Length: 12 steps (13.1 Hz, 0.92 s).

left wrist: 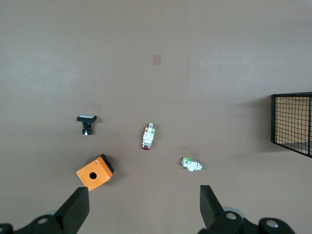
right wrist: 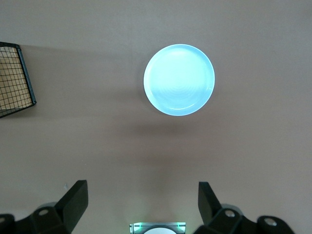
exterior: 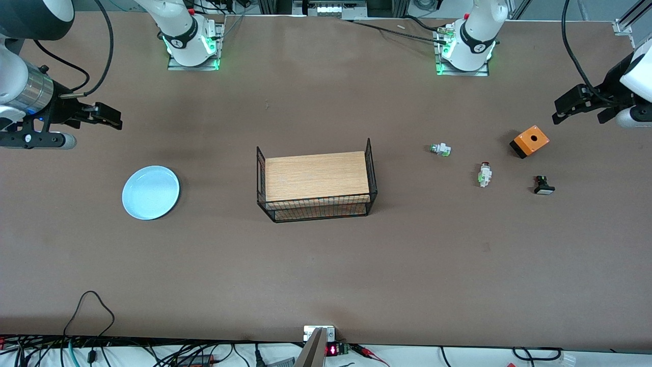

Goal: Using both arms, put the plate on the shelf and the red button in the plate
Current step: 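Reach the right gripper to the blue plate while the left gripper reaches the switch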

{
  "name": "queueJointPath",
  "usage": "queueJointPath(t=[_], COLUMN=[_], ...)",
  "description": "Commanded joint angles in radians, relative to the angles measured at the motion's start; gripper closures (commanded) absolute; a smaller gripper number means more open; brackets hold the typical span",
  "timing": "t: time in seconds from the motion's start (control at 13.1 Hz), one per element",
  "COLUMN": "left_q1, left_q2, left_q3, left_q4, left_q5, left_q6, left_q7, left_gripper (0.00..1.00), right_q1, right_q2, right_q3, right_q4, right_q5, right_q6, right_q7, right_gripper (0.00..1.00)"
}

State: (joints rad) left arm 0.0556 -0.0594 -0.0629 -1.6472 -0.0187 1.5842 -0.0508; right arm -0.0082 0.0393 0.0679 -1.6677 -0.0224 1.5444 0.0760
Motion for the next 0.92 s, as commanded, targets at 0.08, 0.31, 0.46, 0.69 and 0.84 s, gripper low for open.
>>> queueJointPath(t=[0.08,0.31,0.46,0.69,0.84], left_q1=[0.009,0.006,-0.005,-0.005,-0.005], left_q2=[0.016,0.018,0.064,0.108,0.113], left_q3=[0.000,-0.011,-0.012,-0.014,-0.012], left_q4=[0.035,0.035,0.038,0.047,0.047], left_q5=[-0.001,-0.001,0.000,-0.001,0.000], left_q6=[-0.013,-0.013,-0.013,-0.023,-0.024], left_q7=[0.000,0.000,-0.001,0.000,0.002], left_gripper=[0.00,0.00,0.00,0.00,0.00], right_q1=[-0.013,-0.068,-0.128,-0.180,-0.184], right_q2=[0.027,0.063,0.097,0.206,0.249], right_q3=[0.001,0.001,0.001,0.001,0.003], right_q4=[0.020,0.022,0.023,0.092,0.170], right_q5=[0.001,0.009,0.016,0.013,0.018], right_q6=[-0.009,-0.006,-0.006,-0.007,-0.032], right_q7=[0.002,-0.004,-0.002,0.001,0.001], right_gripper=[0.00,0.00,0.00,0.00,0.00])
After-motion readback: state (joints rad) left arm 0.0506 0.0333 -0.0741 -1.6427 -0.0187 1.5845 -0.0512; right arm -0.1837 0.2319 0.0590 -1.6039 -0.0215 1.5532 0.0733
